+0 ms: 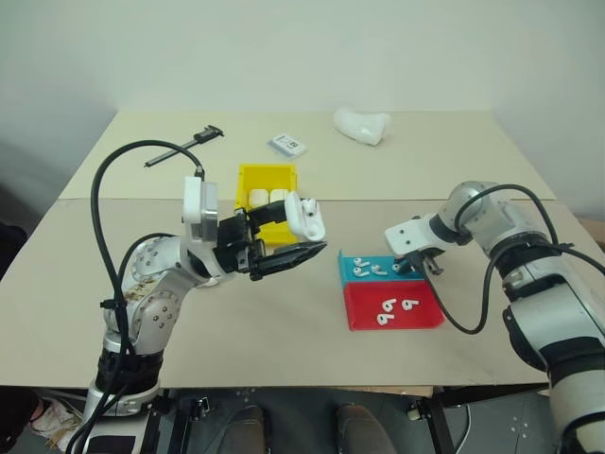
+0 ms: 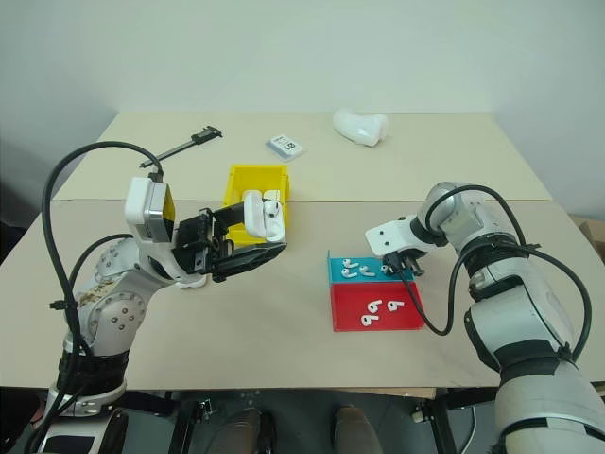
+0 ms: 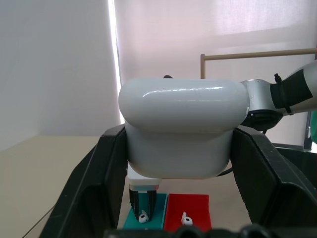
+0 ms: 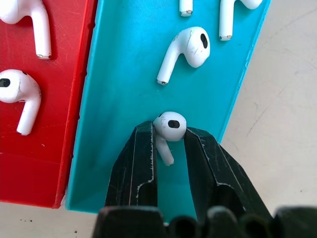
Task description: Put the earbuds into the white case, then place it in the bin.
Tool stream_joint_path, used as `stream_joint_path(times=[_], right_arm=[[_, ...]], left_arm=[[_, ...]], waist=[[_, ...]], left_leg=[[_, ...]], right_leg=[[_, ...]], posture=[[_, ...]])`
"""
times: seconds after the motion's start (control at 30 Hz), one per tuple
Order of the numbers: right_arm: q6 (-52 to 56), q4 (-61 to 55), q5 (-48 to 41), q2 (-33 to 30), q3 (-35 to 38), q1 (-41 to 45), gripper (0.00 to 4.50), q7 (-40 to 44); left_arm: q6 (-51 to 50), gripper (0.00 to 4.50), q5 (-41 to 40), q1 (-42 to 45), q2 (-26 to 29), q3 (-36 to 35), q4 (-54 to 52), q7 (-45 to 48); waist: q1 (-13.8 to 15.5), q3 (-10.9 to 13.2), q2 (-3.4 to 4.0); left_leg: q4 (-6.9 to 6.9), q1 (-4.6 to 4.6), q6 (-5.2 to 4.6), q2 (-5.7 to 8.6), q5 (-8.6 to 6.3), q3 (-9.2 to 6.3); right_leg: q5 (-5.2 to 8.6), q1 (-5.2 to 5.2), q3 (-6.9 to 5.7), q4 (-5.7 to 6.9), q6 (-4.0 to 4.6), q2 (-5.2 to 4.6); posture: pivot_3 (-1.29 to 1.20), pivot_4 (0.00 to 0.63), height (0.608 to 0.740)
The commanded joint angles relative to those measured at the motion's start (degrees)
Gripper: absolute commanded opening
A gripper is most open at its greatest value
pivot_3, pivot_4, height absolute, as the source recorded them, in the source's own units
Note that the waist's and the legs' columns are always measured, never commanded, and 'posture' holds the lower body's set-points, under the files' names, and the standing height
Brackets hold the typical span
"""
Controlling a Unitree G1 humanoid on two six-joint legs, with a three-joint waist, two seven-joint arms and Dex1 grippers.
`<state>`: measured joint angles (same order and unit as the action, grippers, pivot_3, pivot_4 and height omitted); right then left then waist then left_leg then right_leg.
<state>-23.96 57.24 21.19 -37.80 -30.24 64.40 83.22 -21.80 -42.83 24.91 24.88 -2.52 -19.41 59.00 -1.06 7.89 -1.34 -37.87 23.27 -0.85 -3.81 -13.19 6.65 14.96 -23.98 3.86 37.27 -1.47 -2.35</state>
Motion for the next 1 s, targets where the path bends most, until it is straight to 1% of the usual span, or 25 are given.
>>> stream_joint_path(times=[0.03,0.17,0.27,0.3,0.37,0.47,0.5,0.53,0.6,0.67,0.77,0.83,0.9,1.0], right_arm=[[1.94,-1.55,-1.09,-0.75,2.15,-1.35,0.63,0.27],[8.1,-4.7,-5.76,-1.66,8.02,-0.97,0.63,0.2],[16.88,-12.81,-12.26,-3.11,14.89,-2.4,0.63,0.09],[22.56,-20.29,-17.6,-3.6,19.48,-5.04,0.63,-0.38],[32.03,-32.28,-25.18,-4.16,25.76,-9.45,0.63,-1.44],[48.45,-50.45,-38.87,-3.49,35.44,-16.12,0.63,-5.59],[55.98,-55.88,-45.49,-2.62,39.52,-17.9,0.63,-8.28],[61.35,-59.59,-50.07,-2.05,42.19,-19.07,0.63,-10.51],[72.7,-68.44,-62.23,0.46,48.03,-21.77,0.63,-17.78],[79.27,-76.32,-72.76,3.33,51.73,-24.49,0.63,-25.06],[84.05,-82.48,-84.27,6.16,54.06,-26.06,0.63,-35.54],[84.48,-84.8,-91.85,7.87,54.11,-25.9,0.63,-42.94],[83.74,-87.76,-94.09,9.0,51.52,-25.65,0.63,-48.38],[83.15,-88.98,-94.59,8.57,48.55,-25.52,0.63,-52.55]], left_arm=[[0.51,2.79,-0.83,1.19,0.22,-0.27,-1.28,0.06],[0.49,2.79,-1.05,1.75,0.1,-0.06,-0.62,0.7],[0.47,2.79,-1.04,2.64,-0.01,0.15,0.14,1.29],[0.52,2.79,-1.12,3.62,-0.28,0.28,0.86,1.64],[0.62,2.79,-1.16,4.87,-0.61,0.43,1.86,2.11],[1.31,2.79,-0.49,6.23,-1.35,0.99,3.72,2.86],[1.17,2.79,-0.25,6.93,-1.76,1.29,4.52,2.64],[1.03,2.79,-0.13,7.39,-1.99,1.44,5.04,2.49],[0.45,2.79,-0.18,8.62,-2.37,1.81,6.35,2.7],[-0.22,2.79,-0.12,9.8,-2.68,2.36,7.63,2.86],[-0.41,2.79,-0.23,10.67,-3.21,2.82,8.84,3.28],[-0.39,2.79,-0.13,11.01,-3.74,3.24,9.18,3.55],[-0.61,2.79,-0.05,11.44,-4.5,3.84,9.31,3.38],[-0.8,2.79,-0.1,11.72,-4.97,4.21,9.36,3.46]], waist=[[-0.01,0.0,0.0],[0.02,0.0,0.01],[0.08,0.07,0.1],[0.17,0.07,0.1],[0.37,0.07,0.1],[0.54,0.06,0.1],[0.6,0.06,0.1],[0.65,0.07,0.1],[0.69,0.06,0.1],[0.63,0.06,0.1],[0.09,0.06,0.1],[-0.07,0.06,0.1],[0.06,0.06,0.1],[0.04,0.06,0.1]], left_leg=[[0.0,0.0,0.0,0.0,0.0,0.0],[0.0,0.01,0.01,0.0,0.01,0.01],[0.0,0.08,0.01,0.0,0.01,-0.03],[0.0,0.11,0.01,0.0,0.01,-0.04],[0.01,0.12,0.01,-0.02,0.01,-0.1],[0.0,0.16,0.01,-0.02,0.0,-0.14],[0.0,0.16,0.0,-0.01,0.0,-0.14],[0.0,0.16,0.0,0.0,0.0,-0.14],[0.0,0.16,0.0,0.0,0.0,-0.18],[0.01,0.13,0.0,-0.01,0.0,-0.22],[0.02,0.13,-0.01,0.0,-0.01,-0.24],[0.02,0.13,-0.01,0.02,-0.01,-0.23],[0.02,0.14,-0.01,0.02,-0.01,-0.26],[0.02,0.2,-0.01,0.03,-0.01,-0.27]], right_leg=[[0.0,0.0,0.0,0.0,0.0,0.0],[0.0,0.0,0.0,0.01,0.0,0.0],[0.0,-0.1,0.02,0.04,0.0,0.0],[0.0,-0.12,0.03,0.04,0.0,-0.01],[0.0,-0.1,-0.01,0.01,0.0,0.0],[0.0,-0.08,-0.04,-0.01,-0.01,-0.04],[0.0,-0.06,-0.05,-0.02,-0.01,-0.04],[-0.01,-0.06,-0.05,0.0,-0.01,-0.06],[-0.01,-0.06,-0.07,0.04,-0.01,-0.06],[0.0,-0.04,-0.09,0.06,-0.01,-0.05],[0.0,-0.05,-0.04,0.04,-0.01,-0.03],[0.0,-0.07,-0.01,0.04,-0.01,-0.03],[0.0,-0.07,-0.04,0.04,-0.02,-0.01],[0.0,-0.08,-0.04,-0.01,-0.03,-0.01]], posture=[[0.0,0.15,0.74],[0.0,0.15,0.74],[0.0,0.15,0.74],[0.0,0.15,0.74],[0.0,0.15,0.74],[0.0,0.15,0.74],[0.0,0.15,0.74],[0.0,0.15,0.74],[0.0,0.15,0.74],[0.0,0.15,0.74],[0.0,0.15,0.74],[0.0,0.15,0.74],[0.0,0.15,0.74],[0.0,0.15,0.74]])
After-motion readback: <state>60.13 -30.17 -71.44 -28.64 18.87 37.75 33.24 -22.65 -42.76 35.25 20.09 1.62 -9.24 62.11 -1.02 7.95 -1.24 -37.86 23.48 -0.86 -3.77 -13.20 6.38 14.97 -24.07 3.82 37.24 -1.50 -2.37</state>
